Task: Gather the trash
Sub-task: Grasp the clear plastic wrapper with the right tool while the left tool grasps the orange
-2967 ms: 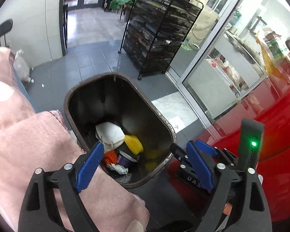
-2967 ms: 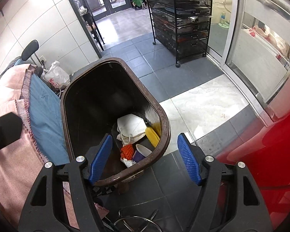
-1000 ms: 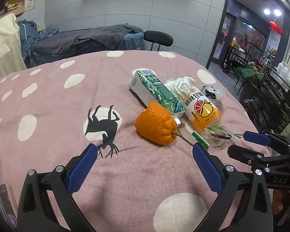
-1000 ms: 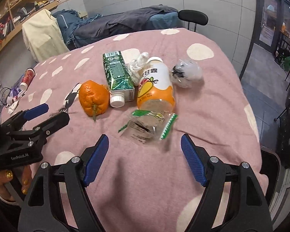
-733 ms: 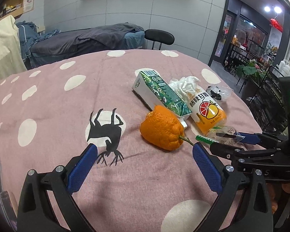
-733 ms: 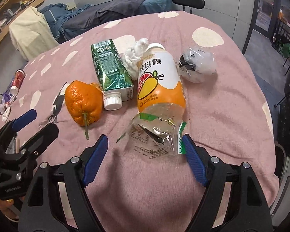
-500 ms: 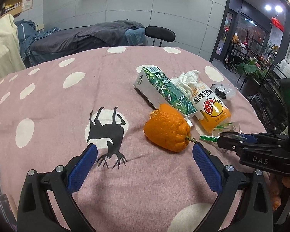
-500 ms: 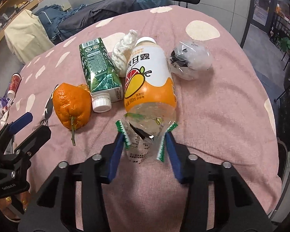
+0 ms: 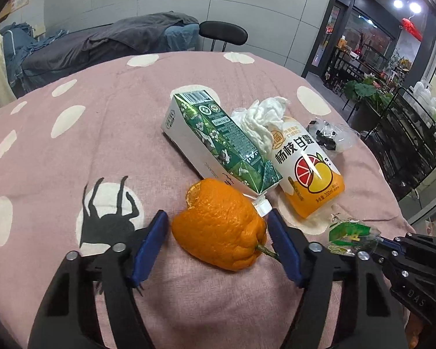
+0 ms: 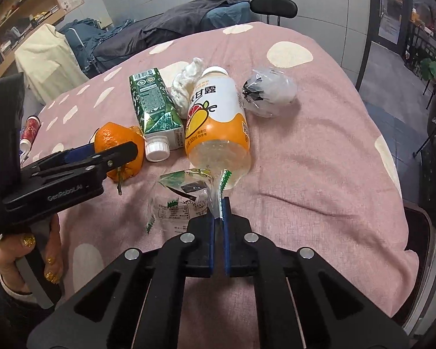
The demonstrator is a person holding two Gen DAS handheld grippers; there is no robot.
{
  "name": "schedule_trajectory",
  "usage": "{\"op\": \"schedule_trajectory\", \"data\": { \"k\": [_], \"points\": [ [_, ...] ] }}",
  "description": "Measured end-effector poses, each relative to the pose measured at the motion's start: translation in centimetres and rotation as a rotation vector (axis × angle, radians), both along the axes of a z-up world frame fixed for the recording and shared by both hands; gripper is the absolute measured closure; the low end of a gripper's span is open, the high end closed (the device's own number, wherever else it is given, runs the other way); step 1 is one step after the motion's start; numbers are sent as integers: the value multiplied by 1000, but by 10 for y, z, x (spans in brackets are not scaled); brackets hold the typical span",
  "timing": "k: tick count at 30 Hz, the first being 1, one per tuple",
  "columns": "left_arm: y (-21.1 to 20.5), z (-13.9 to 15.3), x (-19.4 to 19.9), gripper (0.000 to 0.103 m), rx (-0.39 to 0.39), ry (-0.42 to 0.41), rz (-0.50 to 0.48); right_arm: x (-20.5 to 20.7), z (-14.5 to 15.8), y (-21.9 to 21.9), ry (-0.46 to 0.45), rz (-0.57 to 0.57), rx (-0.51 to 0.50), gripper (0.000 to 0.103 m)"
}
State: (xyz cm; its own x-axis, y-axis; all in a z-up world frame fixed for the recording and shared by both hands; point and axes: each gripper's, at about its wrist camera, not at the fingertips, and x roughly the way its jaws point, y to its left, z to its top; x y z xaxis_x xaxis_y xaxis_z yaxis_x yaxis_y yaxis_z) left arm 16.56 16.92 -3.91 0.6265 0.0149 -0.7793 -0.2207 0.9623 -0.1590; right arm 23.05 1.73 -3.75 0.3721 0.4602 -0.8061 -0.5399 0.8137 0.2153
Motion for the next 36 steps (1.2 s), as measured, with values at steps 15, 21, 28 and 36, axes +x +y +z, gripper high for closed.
{"op": "schedule_trajectory", "data": {
  "k": [15,21,28,36],
  "points": [
    [-12,11,-37,60,-50,-66,12,-19,17,-37,-37,-36,89,98],
    [-26,22,-47,60,-68,-97,-12,-26,23,-61,-55,-82,133,98],
    [-56,30,-51,60,-79,-119,-73,-32,22,-92,-57,-151,168,98],
    [-107,41,-47,60,-84,-146,-189,-37,18,-144,-64,-274,207,98]
  ]
}}
